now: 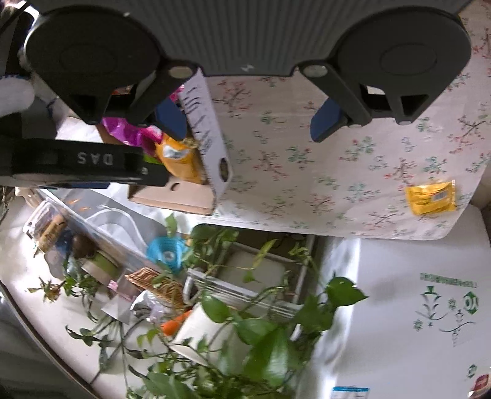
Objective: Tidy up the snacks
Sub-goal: 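Move the left tool to the yellow packet while the right tool moves to another yellow packet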
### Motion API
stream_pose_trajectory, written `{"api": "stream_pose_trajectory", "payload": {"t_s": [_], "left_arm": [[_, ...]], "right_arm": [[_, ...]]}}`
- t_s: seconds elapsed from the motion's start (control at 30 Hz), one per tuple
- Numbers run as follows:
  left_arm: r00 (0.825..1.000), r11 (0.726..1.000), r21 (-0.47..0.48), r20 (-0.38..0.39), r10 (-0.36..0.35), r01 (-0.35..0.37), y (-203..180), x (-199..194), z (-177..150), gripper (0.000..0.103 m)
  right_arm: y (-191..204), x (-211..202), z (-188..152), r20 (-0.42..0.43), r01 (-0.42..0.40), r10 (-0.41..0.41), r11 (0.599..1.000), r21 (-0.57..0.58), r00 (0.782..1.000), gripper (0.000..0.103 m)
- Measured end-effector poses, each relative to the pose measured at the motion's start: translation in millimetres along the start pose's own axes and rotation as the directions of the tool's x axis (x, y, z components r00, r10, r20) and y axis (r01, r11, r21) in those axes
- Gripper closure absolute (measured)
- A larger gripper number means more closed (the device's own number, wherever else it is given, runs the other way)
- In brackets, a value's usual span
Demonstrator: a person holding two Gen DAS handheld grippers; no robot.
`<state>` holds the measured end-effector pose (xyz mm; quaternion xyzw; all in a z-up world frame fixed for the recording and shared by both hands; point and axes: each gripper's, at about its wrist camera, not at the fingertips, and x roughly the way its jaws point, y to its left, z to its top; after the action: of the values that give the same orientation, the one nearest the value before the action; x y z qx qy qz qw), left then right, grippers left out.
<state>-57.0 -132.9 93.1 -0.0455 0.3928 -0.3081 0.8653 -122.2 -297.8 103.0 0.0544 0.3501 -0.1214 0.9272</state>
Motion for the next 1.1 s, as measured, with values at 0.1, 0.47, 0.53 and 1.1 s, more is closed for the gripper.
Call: {"api": "stream_pose_trajectory", "payload": {"t_s": [0.1, 0.47, 0.53, 1.1], "left_arm": [[1.000, 1.000, -0.003, -0.002, 0.019, -0.019, 13, -4, 1, 0.015], [0.996, 0.997, -0.014, -0.032, 0.082, -0.082, 58, -10, -2, 0.015], [0.995, 0.996, -0.004, -0.041, 0.094, -0.094, 65, -11, -2, 0.015], [0.970, 0.967, -0.082, -0.061, 0.236, -0.240, 153, -24, 13, 0.015]], "right_arm": [[7, 1, -1, 0.001, -0.017, 0.017, 1.000, -0.017, 1.000, 0.009], [43, 5, -4, -0.012, -0.094, 0.094, 0.989, -0.116, 0.996, 0.009], [50, 6, -6, -0.017, -0.104, 0.103, 0.985, -0.138, 0.995, 0.009], [111, -3, -21, -0.037, -0.287, 0.291, 0.902, -0.322, 0.956, 0.009]]}}
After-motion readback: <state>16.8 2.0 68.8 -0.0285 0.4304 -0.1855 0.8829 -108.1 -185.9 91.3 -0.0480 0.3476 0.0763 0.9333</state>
